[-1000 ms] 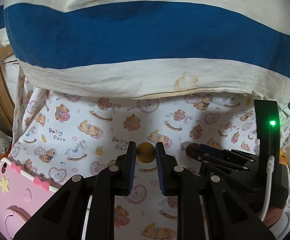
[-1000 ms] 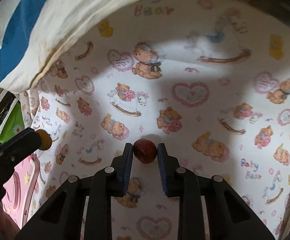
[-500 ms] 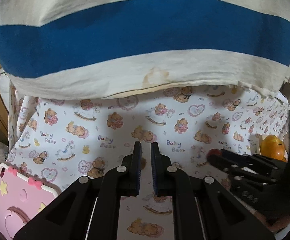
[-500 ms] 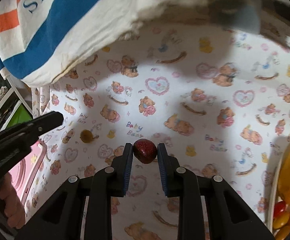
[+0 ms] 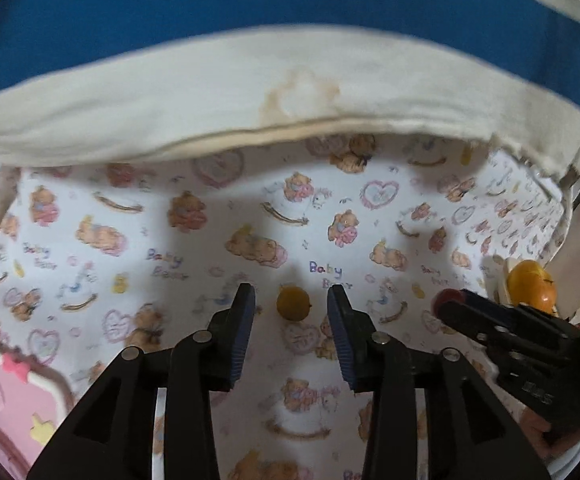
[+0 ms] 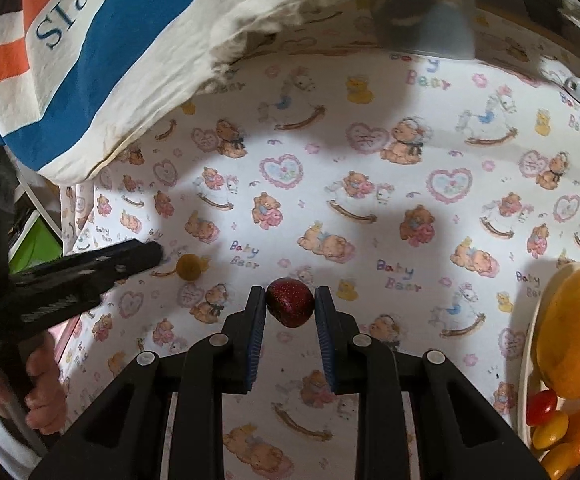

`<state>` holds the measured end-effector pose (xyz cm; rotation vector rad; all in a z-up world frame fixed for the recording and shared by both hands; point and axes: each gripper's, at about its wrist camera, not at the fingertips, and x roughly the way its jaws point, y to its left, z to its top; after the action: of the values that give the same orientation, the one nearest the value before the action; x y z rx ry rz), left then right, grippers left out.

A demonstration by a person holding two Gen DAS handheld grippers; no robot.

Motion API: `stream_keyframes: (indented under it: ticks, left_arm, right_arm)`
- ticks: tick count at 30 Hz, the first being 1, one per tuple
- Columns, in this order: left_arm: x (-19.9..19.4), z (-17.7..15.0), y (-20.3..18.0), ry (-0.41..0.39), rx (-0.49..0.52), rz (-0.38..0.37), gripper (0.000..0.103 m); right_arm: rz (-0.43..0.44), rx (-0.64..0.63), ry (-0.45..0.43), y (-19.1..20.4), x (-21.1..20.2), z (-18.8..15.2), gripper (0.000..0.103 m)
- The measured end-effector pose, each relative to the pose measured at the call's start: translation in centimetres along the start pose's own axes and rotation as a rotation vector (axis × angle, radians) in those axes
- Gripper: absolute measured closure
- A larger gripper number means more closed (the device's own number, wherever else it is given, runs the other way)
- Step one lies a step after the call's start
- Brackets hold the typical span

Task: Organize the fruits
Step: 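Close the left tool on the small yellow tomato while the right tool holds the cherry tomato, then lift both small fruits and carry them toward the cream plate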

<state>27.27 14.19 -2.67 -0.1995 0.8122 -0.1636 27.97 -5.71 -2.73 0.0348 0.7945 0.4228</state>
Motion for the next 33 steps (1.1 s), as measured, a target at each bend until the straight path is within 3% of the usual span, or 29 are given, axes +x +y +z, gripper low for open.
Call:
stream_keyframes:
  ticks: [5, 8, 13, 26, 33]
  left_arm:
    - [3.0, 0.0, -1.7, 0.041, 0.07, 0.052, 0.067]
    - [4.0, -0.3, -2.8, 0.056, 0.114, 0.075, 0.081]
    - [4.0, -0.7, -4.0, 0.036, 0.181, 0.128, 0.081]
    - [1.1, -1.2, -5.1, 0.008, 0.185, 0.102, 0.081]
    - [0.2, -1.7, -7.1, 0.091, 0.221, 0.11, 0.081]
  right_arm:
    - [-0.011, -0.007, -0.026, -1.2, -1.4, -0.1, 0.077]
    - [-0.029, -0.007, -0.058, -2.2, -2.3, -0.3, 0.077]
    - [-0.01, 0.025, -0.036, -3.2, -2.1, -0.7, 0.077]
    - [-0.036, 0.002, -0.081, -2.7, -4.4, -0.4, 0.077]
    - [-0.073, -0.018, -0.067, -3.4, -5.3, -1.4, 0.077]
